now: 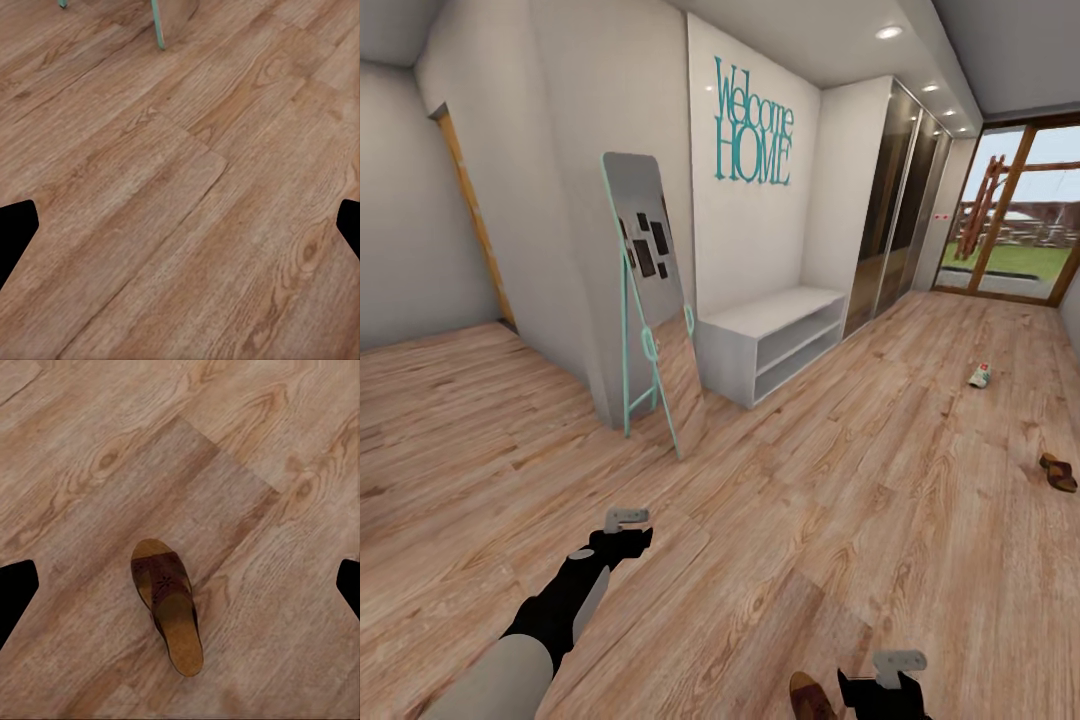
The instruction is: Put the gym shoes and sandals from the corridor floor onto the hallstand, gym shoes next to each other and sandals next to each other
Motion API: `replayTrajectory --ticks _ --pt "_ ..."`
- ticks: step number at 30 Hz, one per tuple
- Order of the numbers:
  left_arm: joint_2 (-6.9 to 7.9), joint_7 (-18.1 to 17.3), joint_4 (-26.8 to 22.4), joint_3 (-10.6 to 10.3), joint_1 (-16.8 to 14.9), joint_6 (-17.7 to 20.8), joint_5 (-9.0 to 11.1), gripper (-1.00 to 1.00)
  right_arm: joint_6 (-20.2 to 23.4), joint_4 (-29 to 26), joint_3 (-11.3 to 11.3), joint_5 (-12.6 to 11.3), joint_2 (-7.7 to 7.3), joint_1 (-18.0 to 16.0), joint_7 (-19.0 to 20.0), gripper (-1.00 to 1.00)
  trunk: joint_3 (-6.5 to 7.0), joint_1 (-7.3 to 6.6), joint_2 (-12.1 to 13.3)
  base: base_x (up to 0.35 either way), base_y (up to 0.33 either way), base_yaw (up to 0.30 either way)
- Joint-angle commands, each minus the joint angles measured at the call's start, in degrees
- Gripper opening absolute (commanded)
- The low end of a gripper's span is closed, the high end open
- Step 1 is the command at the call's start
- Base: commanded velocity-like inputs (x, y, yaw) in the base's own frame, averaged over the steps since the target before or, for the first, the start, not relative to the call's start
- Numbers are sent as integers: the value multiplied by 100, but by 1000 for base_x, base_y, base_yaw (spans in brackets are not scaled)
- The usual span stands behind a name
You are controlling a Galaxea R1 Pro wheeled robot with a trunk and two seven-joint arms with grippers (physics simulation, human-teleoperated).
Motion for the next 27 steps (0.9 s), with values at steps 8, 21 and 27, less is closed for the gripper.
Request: replayTrajectory --ticks 8,21,27 --pt "1 -4 -11 -8 -1 36 16 100 32 148 12 8 -5 0 7 100 -172 176 -325 0 0 14" --pt "1 -4 -11 -24 -1 42 16 100 30 155 -1 10 -20 0 7 100 -517 461 -846 0 0 99" --pt "1 -4 -11 -24 -1 42 16 100 32 155 -2 3 -20 0 7 100 -680 593 -1087 0 0 36"
